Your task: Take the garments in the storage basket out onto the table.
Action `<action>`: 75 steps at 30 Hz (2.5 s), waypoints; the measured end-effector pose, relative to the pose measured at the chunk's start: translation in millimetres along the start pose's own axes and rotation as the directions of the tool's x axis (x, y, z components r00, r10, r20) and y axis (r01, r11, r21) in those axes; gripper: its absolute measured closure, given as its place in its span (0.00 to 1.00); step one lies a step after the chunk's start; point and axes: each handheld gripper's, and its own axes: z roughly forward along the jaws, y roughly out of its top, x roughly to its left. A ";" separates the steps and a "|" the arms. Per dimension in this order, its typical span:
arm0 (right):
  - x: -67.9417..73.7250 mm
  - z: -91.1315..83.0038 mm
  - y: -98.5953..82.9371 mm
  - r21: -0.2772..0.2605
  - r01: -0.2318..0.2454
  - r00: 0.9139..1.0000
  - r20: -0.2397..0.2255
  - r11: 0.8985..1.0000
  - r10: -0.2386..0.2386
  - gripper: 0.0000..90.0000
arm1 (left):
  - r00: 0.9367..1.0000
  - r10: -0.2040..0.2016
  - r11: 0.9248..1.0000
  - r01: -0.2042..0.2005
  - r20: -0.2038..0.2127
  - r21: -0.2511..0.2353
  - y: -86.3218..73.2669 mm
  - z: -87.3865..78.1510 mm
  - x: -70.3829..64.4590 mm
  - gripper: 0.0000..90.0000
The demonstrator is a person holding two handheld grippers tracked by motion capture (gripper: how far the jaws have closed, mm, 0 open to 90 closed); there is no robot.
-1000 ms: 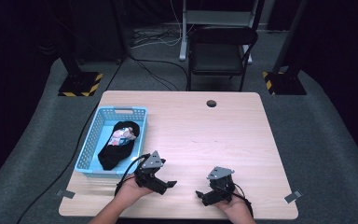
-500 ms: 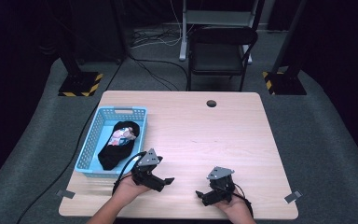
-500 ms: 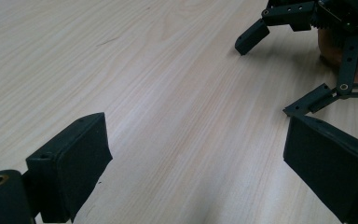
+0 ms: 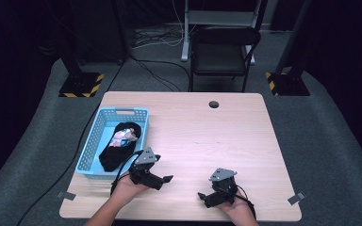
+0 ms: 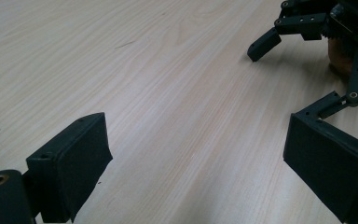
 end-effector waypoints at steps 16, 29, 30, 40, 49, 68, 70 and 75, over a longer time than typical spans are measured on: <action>0.0 0.0 0.0 0.000 0.000 1.000 0.000 1.000 0.000 0.00 | 0.999 -0.031 0.999 0.031 -0.020 -0.010 -1.1 -6.0 8.0 0.07; 0.0 0.0 0.0 0.000 0.000 1.000 0.000 1.000 0.000 0.00 | 0.998 -0.042 0.999 0.042 -0.038 -0.018 -0.8 -11.9 13.5 0.07; 0.0 0.0 0.0 0.000 0.000 1.000 0.000 1.000 0.000 0.00 | 0.998 -0.045 0.999 0.044 -0.041 -0.019 -0.9 -12.5 14.1 0.07; 0.0 0.0 0.0 0.000 0.000 1.000 0.000 1.000 0.000 0.00 | 0.996 -0.068 0.997 0.066 -0.061 -0.027 -2.7 -17.5 21.5 0.07; -0.1 0.1 0.1 0.000 0.000 1.000 -0.001 1.000 0.000 0.00 | 0.993 -0.087 0.996 0.085 -0.079 -0.038 -4.2 -21.9 27.3 0.07; -0.1 0.1 0.1 0.000 0.001 1.000 -0.001 1.000 -0.001 0.00 | 0.989 -0.111 0.993 0.105 -0.098 -0.060 -1.0 -32.9 31.1 0.07; -0.1 0.1 0.1 0.000 0.001 1.000 -0.001 1.000 -0.001 0.00 | 0.988 -0.113 0.992 0.108 -0.101 -0.060 -1.1 -34.2 32.0 0.07; -0.1 0.2 0.2 0.000 0.000 1.000 -0.001 1.000 0.000 0.00 | 0.987 -0.124 0.991 0.119 -0.100 -0.058 -1.0 -35.6 33.6 0.07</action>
